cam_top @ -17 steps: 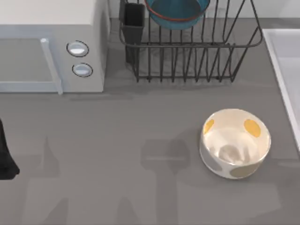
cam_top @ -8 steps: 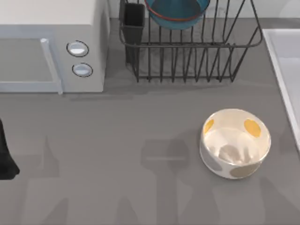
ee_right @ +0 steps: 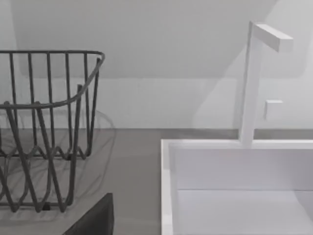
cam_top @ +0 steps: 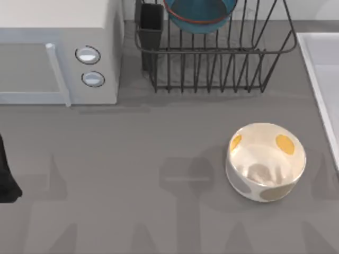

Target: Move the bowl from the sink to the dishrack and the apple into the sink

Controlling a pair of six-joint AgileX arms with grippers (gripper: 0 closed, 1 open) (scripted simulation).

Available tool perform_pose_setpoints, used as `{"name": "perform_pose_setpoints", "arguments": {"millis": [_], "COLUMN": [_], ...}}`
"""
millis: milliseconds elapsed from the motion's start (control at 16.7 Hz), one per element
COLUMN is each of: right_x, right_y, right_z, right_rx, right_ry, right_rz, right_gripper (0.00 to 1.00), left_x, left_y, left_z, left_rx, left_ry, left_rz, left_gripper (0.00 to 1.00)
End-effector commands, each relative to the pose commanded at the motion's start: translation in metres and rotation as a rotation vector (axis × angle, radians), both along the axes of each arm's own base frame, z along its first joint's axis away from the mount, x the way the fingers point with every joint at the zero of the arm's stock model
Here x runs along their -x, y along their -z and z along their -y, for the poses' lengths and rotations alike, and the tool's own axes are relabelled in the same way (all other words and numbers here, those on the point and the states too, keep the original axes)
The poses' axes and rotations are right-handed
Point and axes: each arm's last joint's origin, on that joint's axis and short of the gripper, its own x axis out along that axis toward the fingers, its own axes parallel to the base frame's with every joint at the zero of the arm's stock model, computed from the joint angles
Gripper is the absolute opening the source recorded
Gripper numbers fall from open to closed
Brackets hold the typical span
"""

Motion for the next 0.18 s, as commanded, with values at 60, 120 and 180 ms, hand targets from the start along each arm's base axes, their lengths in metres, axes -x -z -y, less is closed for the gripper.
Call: {"name": "perform_pose_setpoints", "arguments": {"millis": [60, 120, 180], "right_x": [0.001, 0.0014, 0.0014], "right_y": [0.0011, 0.0014, 0.0014], "right_z": [-0.0005, -0.0007, -0.0007], "right_rx": [0.001, 0.001, 0.001], "right_ry": [-0.001, -0.001, -0.001], "right_rz": [-0.001, 0.0, 0.0], "right_gripper": [1.0, 1.0, 1.0], "left_x": [0.0, 0.0, 0.0], "left_y": [0.0, 0.0, 0.0], "left_z": [0.0, 0.0, 0.0], "left_rx": [0.0, 0.0, 0.0], "left_ry": [0.0, 0.0, 0.0], "left_rz": [0.0, 0.0, 0.0], "left_gripper": [1.0, 1.0, 1.0]}}
